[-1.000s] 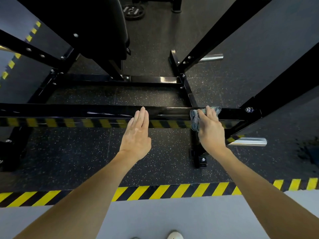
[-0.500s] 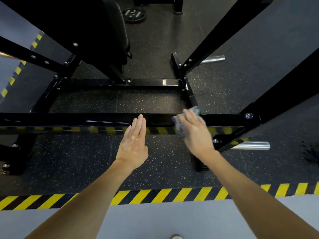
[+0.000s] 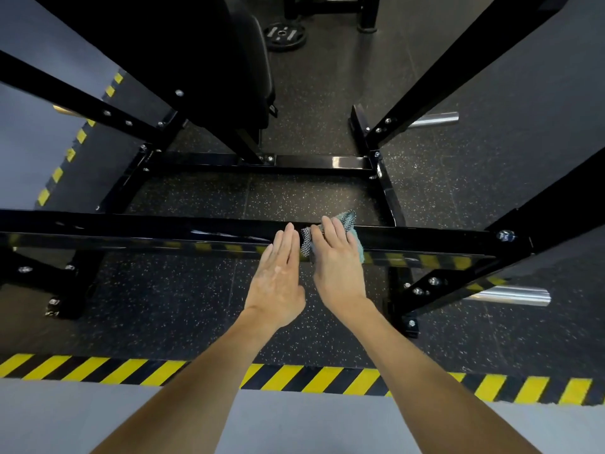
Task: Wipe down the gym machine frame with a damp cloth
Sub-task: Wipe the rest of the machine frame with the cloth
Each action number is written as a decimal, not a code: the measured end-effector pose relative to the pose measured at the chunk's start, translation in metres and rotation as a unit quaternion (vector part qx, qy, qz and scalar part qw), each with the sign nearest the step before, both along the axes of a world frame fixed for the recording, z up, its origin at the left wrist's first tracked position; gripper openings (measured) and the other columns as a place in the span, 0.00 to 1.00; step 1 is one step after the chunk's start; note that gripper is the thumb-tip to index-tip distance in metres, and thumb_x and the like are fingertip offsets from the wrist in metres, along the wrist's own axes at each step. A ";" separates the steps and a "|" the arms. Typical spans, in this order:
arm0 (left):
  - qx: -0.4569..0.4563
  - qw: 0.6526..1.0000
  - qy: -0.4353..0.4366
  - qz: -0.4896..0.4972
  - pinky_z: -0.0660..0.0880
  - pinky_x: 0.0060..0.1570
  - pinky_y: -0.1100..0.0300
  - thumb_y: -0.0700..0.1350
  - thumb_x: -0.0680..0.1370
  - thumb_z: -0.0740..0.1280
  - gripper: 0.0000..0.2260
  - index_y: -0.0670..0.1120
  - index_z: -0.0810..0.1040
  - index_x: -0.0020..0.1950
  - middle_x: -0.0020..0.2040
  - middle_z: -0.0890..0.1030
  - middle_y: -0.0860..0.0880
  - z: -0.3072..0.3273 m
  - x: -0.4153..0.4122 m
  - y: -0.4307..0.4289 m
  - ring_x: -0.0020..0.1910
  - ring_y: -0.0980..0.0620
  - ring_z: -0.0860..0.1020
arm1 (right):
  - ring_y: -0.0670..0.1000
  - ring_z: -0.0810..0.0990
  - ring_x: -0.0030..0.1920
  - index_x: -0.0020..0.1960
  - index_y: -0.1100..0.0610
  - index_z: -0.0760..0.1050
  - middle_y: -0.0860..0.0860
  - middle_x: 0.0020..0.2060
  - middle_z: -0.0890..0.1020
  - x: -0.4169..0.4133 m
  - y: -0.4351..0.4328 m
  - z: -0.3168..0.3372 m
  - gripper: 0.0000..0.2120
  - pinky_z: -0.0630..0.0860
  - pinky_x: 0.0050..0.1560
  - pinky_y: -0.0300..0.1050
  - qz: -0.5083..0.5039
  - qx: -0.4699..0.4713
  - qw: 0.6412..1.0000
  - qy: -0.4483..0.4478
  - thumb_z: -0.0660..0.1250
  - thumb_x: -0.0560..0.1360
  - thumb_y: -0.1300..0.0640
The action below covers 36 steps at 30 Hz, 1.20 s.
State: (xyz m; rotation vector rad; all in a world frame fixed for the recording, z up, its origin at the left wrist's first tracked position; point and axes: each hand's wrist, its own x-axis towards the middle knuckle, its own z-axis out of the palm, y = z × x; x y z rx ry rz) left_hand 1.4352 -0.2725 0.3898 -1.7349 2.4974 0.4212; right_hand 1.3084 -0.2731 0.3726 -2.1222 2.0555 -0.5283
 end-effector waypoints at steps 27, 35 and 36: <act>-0.029 0.999 -0.008 0.039 0.41 0.78 0.54 0.47 0.83 0.58 0.36 0.40 0.37 0.80 0.80 0.37 0.43 -0.006 0.228 -0.059 0.80 0.46 0.41 | 0.54 0.63 0.75 0.71 0.56 0.69 0.53 0.73 0.68 0.132 -0.030 0.006 0.30 0.54 0.78 0.52 -0.005 0.013 1.000 0.006 0.70 0.71 0.68; -0.025 0.998 0.006 0.051 0.41 0.78 0.54 0.47 0.82 0.59 0.38 0.39 0.35 0.79 0.80 0.34 0.42 -0.007 0.221 -0.055 0.80 0.44 0.39 | 0.63 0.65 0.72 0.68 0.65 0.69 0.62 0.71 0.69 0.047 -0.006 0.016 0.23 0.67 0.66 0.58 -0.205 0.064 0.975 0.049 0.64 0.73 0.71; -0.020 0.998 0.007 0.053 0.40 0.78 0.54 0.48 0.82 0.59 0.38 0.39 0.34 0.79 0.80 0.34 0.43 -0.006 0.220 -0.055 0.80 0.44 0.38 | 0.63 0.66 0.71 0.67 0.64 0.70 0.61 0.70 0.70 0.061 -0.011 0.014 0.23 0.68 0.65 0.58 -0.213 0.059 0.973 0.061 0.65 0.72 0.71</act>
